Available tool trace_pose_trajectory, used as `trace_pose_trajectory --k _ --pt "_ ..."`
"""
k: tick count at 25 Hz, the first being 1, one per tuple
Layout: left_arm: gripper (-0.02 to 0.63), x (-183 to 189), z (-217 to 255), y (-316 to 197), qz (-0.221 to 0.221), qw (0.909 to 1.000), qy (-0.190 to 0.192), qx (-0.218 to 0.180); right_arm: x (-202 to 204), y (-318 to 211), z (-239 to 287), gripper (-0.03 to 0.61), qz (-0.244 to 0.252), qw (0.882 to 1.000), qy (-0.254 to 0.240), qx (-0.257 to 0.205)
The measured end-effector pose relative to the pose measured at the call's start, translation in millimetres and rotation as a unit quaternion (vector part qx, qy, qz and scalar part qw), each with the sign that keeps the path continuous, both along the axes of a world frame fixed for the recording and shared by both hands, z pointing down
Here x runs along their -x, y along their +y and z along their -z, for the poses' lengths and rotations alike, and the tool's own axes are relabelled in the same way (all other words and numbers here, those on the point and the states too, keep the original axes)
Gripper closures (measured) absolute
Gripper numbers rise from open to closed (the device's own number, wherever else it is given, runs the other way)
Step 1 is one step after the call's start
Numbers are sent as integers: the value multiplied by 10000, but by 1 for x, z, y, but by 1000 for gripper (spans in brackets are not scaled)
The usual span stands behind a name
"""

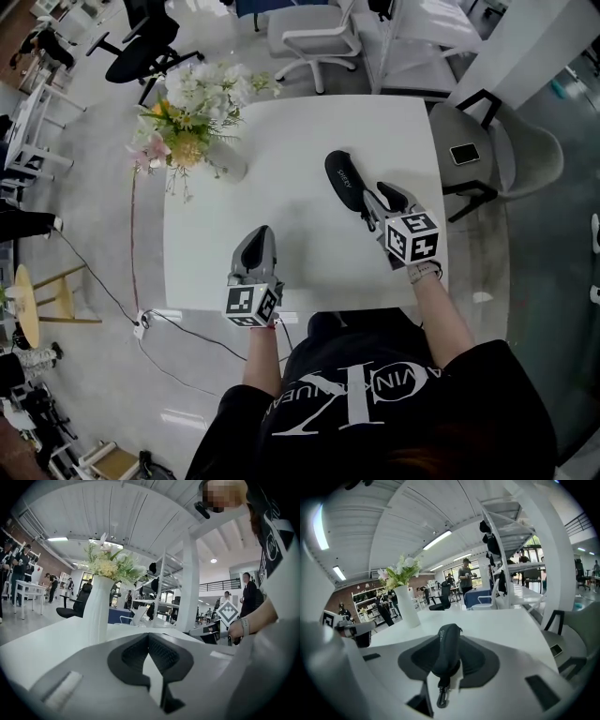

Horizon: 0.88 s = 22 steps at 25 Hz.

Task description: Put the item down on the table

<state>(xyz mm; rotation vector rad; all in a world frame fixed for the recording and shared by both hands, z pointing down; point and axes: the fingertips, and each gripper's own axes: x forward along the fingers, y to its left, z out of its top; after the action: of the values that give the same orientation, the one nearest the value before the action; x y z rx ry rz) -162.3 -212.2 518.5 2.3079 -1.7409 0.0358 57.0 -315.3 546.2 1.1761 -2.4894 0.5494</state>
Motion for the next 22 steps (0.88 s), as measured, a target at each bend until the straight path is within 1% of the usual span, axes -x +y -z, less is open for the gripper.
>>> trace_pose_trajectory --k 2,4,7,11,22 --pt "602 -2 3 -1 -53 10000 -5 -33 -5 3 6 505 -45 9999 -41 -90" --pt "601 -3 7 -3 -97 9999 -5 -65 -8 8 12 529 -7 9998 -64 -178" --pt "603 -6 11 -5 -172 9998 -4 -118 -13 15 20 532 -7 9994 32 -354" --pt "601 -12 19 -9 -296 9993 -16 -214 -26 21 31 535 -175 9980 93 -595" --pt "601 -18 48 -19 -496 9973 -38 -541 -50 32 61 541 -542 9938 80 -963"
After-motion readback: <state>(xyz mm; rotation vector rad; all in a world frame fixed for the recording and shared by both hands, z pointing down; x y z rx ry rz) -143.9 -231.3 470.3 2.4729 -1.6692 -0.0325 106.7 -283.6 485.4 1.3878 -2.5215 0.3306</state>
